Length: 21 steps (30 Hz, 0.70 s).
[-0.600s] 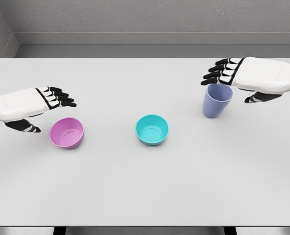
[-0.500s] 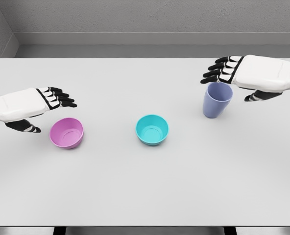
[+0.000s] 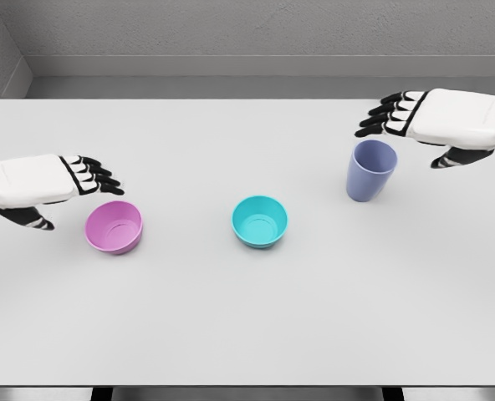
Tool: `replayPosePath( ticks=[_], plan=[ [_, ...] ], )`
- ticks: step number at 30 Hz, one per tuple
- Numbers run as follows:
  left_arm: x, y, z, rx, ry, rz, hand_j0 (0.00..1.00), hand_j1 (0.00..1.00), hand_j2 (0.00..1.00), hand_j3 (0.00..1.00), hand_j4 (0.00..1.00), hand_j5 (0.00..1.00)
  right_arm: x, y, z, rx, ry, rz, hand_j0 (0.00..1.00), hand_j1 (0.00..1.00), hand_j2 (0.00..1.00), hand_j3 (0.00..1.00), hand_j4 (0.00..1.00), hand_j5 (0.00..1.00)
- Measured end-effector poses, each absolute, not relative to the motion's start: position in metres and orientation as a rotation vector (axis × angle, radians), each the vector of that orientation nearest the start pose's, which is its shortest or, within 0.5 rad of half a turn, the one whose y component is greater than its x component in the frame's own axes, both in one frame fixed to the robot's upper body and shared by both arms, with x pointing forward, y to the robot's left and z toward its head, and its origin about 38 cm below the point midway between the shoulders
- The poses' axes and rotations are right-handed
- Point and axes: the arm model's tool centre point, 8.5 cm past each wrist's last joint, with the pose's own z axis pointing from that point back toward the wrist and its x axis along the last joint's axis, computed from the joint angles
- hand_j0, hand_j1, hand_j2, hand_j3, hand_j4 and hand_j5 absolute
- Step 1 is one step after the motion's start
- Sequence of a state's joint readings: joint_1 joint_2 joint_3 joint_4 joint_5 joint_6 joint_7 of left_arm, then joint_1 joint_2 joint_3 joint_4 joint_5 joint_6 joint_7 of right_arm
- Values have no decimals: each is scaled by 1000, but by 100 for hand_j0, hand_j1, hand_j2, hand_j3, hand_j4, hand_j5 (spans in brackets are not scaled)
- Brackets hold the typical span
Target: Stacking bowl and cup with both arms
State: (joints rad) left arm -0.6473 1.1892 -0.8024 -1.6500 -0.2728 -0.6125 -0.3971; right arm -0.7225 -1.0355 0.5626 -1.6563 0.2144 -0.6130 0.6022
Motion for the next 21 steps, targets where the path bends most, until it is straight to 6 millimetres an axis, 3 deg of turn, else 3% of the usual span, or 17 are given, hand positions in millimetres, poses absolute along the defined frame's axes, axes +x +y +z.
replayPosePath(
  ticks=[5, 16, 21],
  plan=[
    [369, 354, 234, 334, -1183, -2286, 100, 100, 100, 100, 100, 100, 409, -325, 313, 684, 1969, -2959, 100, 100, 100, 100, 100, 100],
    [374, 322, 214, 265, -1228, -2322, 100, 100, 100, 100, 100, 100, 423, -345, 308, 746, 2008, -3012, 100, 100, 100, 100, 100, 100],
    [376, 319, 209, 256, -1232, -2317, 100, 100, 100, 100, 100, 100, 428, -333, 310, 712, 2014, -2973, 100, 100, 100, 100, 100, 100]
  ],
)
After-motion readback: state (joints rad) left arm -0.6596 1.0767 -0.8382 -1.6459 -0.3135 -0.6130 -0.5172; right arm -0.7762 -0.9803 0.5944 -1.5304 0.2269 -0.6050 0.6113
